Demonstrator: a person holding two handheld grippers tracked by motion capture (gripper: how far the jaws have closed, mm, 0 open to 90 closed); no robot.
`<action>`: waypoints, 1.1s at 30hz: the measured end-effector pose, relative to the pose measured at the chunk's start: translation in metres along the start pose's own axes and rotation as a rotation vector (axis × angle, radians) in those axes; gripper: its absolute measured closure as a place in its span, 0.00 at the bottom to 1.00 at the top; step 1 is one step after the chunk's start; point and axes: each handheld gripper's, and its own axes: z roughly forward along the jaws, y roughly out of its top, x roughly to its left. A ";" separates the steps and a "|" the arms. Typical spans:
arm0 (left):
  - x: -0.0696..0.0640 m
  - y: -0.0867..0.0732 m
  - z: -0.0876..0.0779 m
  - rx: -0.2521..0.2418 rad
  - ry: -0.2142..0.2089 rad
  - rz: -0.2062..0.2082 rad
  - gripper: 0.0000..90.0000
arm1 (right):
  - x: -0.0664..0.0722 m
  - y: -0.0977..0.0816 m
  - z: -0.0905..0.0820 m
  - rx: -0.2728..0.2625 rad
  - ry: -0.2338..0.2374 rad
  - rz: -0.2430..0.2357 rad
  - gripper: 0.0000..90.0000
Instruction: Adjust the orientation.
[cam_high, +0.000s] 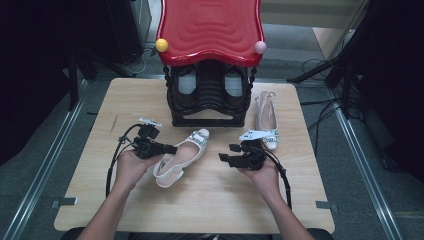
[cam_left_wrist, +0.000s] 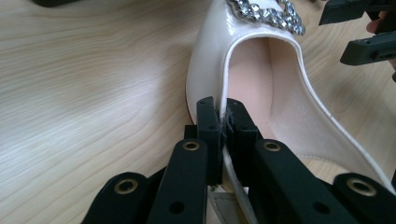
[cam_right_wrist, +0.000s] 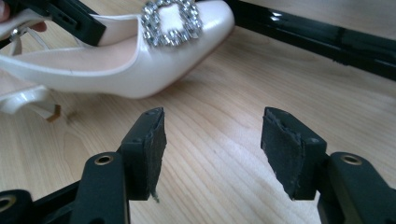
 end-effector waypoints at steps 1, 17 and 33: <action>-0.002 0.001 0.004 0.010 -0.007 0.011 0.97 | 0.000 -0.001 -0.001 0.000 -0.006 0.002 0.46; 0.000 0.008 0.030 0.060 0.027 0.011 0.92 | 0.011 -0.010 0.011 0.002 -0.043 -0.010 0.55; -0.001 0.012 -0.021 -0.080 0.009 0.010 0.63 | 0.030 -0.010 0.034 0.006 -0.016 -0.030 1.00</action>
